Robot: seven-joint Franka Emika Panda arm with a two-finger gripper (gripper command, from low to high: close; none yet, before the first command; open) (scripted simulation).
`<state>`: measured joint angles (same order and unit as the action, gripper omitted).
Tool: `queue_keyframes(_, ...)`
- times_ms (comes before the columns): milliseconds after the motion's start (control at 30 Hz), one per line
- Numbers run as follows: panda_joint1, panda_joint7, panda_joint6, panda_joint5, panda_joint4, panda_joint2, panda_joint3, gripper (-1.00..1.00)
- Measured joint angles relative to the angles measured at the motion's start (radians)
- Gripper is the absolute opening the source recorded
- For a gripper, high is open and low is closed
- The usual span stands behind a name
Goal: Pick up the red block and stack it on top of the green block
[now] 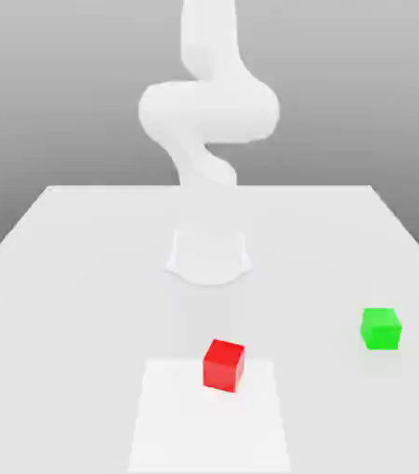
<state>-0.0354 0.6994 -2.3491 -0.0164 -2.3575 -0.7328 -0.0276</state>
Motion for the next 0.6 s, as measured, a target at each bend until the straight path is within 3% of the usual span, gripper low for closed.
queue_keyframes(600,-0.224,-0.772,-0.357,-0.065,-0.417,0.488,-0.198,0.00)
